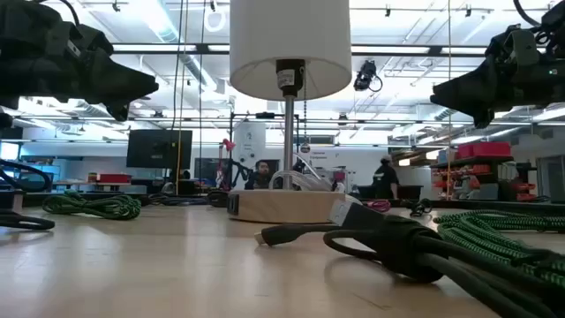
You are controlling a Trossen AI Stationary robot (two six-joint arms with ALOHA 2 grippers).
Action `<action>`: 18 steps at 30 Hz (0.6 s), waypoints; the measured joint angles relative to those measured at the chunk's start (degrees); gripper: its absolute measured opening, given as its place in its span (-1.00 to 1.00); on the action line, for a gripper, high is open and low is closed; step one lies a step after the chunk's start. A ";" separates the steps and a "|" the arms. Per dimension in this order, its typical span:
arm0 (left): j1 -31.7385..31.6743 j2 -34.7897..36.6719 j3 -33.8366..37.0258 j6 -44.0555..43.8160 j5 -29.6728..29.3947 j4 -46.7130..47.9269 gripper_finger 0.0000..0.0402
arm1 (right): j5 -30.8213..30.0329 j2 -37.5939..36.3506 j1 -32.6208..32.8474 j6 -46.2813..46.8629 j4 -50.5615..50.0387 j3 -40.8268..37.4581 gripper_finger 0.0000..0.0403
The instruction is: Pick & Place USB Port
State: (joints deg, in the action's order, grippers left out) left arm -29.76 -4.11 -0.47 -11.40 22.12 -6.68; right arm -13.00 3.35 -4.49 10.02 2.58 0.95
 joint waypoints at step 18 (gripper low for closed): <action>0.00 0.01 -0.01 0.00 0.00 0.01 -0.59 | 0.01 0.00 0.00 0.01 -0.01 0.00 -0.38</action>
State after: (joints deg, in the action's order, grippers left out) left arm -29.76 -4.10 -0.48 -11.40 22.12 -6.67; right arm -12.99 3.34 -4.49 10.03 2.57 0.95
